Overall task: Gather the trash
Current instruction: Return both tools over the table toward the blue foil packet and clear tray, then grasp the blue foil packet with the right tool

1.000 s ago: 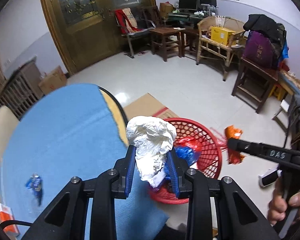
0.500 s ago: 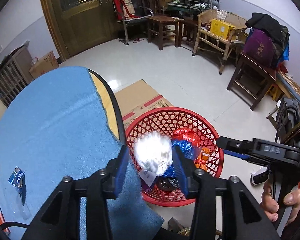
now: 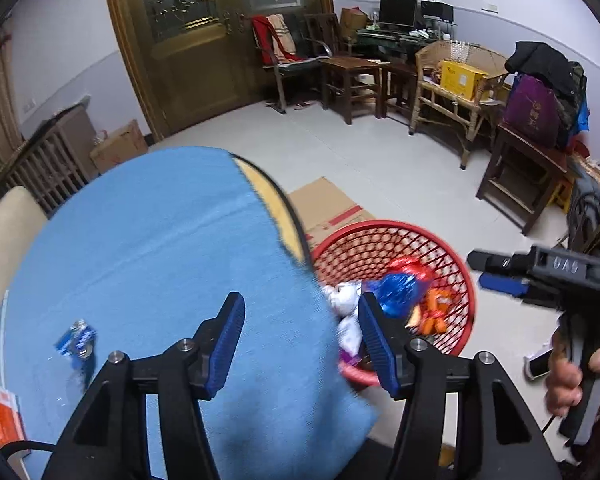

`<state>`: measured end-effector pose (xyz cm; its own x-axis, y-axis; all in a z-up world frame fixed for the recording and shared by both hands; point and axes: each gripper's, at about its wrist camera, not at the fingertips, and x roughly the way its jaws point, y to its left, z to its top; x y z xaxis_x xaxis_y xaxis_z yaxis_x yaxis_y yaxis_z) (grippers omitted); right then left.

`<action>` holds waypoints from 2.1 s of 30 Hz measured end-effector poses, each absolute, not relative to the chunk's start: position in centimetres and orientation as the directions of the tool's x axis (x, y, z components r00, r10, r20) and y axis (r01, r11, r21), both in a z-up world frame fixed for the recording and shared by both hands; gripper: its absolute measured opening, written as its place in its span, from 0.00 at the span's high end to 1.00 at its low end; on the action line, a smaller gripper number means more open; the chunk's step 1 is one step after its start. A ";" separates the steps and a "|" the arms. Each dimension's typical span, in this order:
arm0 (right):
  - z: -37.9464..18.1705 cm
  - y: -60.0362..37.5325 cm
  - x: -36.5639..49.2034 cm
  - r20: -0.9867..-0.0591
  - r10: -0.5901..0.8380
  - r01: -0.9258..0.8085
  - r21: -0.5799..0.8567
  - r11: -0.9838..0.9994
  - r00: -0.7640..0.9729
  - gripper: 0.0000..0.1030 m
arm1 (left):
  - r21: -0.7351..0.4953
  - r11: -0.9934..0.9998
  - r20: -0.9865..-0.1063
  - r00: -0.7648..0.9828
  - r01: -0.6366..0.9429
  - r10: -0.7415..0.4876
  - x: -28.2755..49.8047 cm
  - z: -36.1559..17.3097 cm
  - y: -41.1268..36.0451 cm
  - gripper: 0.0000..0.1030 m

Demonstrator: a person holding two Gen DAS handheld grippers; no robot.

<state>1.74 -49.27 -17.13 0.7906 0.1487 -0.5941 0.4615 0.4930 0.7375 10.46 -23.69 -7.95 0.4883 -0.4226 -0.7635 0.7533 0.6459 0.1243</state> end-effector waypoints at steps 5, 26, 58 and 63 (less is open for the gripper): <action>-15.2 -47.4 2.3 -0.595 0.133 0.430 0.700 0.570 0.792 0.33 | 0.134 0.694 -0.749 0.531 0.707 -0.396 10.8 -7.3 -20.3 0.42; -9.8 -39.6 5.1 -0.592 0.175 0.274 0.588 0.761 0.787 0.33 | 0.140 0.876 -0.715 0.659 0.461 -0.232 13.4 -7.1 -6.7 0.35; -11.1 -16.4 22.6 -0.783 0.364 0.022 0.433 0.901 0.505 0.33 | 0.134 0.991 -0.648 0.758 0.018 0.074 14.7 -11.8 19.1 0.35; -10.4 -16.1 25.0 -0.781 0.363 0.042 0.444 0.895 0.508 0.33 | 0.102 0.994 -0.662 0.749 0.039 0.038 15.3 -12.0 19.1 0.35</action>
